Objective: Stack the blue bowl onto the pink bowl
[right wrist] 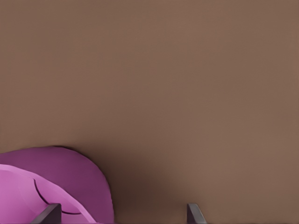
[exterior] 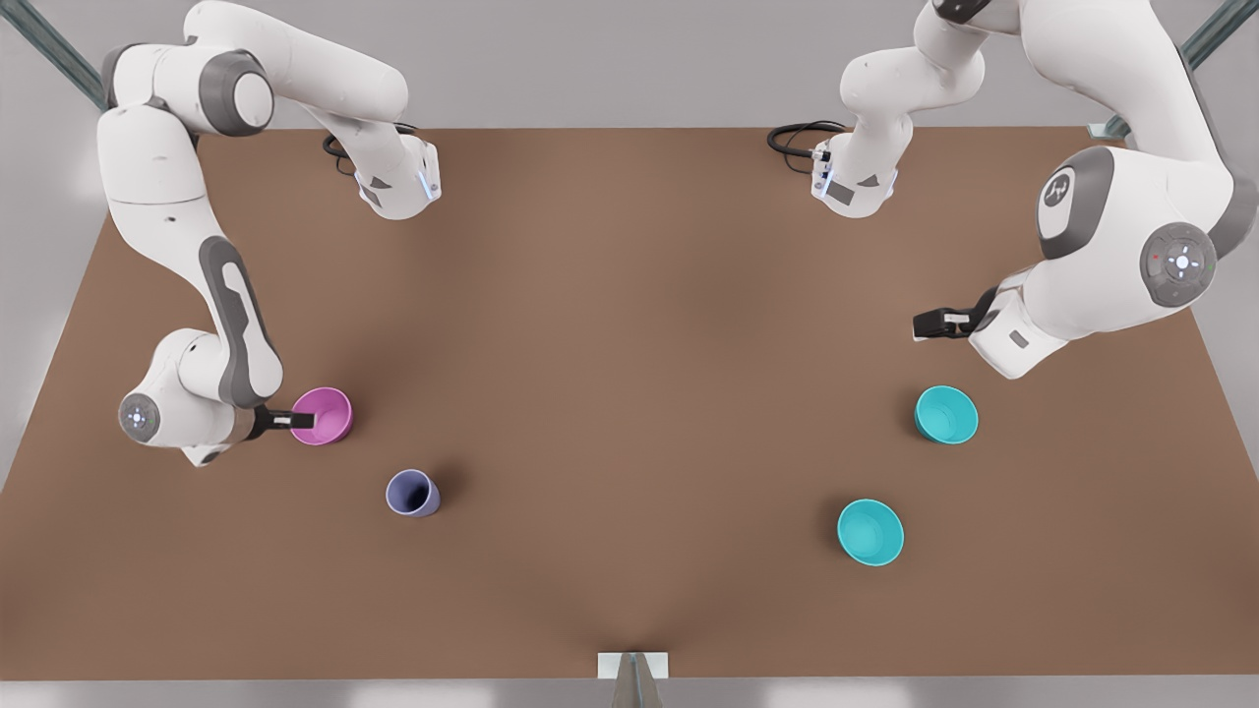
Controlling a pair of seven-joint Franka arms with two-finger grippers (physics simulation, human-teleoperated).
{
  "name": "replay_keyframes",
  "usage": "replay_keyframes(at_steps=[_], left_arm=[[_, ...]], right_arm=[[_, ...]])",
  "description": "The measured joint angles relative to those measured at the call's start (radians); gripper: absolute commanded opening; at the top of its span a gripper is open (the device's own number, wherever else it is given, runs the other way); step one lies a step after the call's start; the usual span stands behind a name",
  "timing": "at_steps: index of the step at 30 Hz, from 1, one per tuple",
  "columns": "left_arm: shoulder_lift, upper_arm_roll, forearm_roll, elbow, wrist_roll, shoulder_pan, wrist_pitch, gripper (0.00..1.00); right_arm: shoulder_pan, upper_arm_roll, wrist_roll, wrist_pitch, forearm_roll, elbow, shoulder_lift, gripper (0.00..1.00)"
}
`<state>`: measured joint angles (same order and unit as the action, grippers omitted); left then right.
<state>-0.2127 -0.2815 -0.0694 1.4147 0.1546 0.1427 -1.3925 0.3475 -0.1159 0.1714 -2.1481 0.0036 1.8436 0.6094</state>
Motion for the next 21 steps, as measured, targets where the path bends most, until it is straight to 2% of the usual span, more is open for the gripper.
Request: replay_keyframes(at_steps=[7, 9, 10, 12, 14, 19, 21], left_arm=[[0.003, 0.0, 0.002, 0.0, 0.003, 0.003, 0.0, 1.0], [0.003, 0.0, 0.002, 0.0, 0.004, 0.003, 0.0, 1.0], [0.003, 0.0, 0.002, 0.0, 0.004, 0.003, 0.0, 1.0], [0.003, 0.0, 0.003, -0.001, 0.005, 0.003, 0.001, 1.0], [0.004, 0.0, 0.003, -0.001, 0.006, 0.003, 0.001, 1.0], [0.005, 0.0, 0.001, 0.0, 0.007, 0.003, 0.003, 1.0], [0.005, 0.0, 0.001, 0.0, 0.008, 0.004, 0.007, 1.0]], right_arm=[[0.016, -0.021, 0.011, -0.048, 0.031, 0.051, -0.027, 0.98], [0.016, -0.025, 0.014, -0.053, 0.038, 0.052, -0.027, 0.65], [0.015, -0.027, 0.017, -0.055, 0.041, 0.052, -0.025, 0.54], [0.015, -0.029, 0.024, -0.058, 0.049, 0.051, -0.021, 0.43], [0.014, -0.029, 0.032, -0.058, 0.057, 0.047, -0.02, 0.21], [0.014, -0.05, 0.041, -0.008, 0.066, 0.029, -0.061, 0.21], [0.003, -0.09, 0.038, 0.022, 0.073, 0.058, -0.121, 0.21]])
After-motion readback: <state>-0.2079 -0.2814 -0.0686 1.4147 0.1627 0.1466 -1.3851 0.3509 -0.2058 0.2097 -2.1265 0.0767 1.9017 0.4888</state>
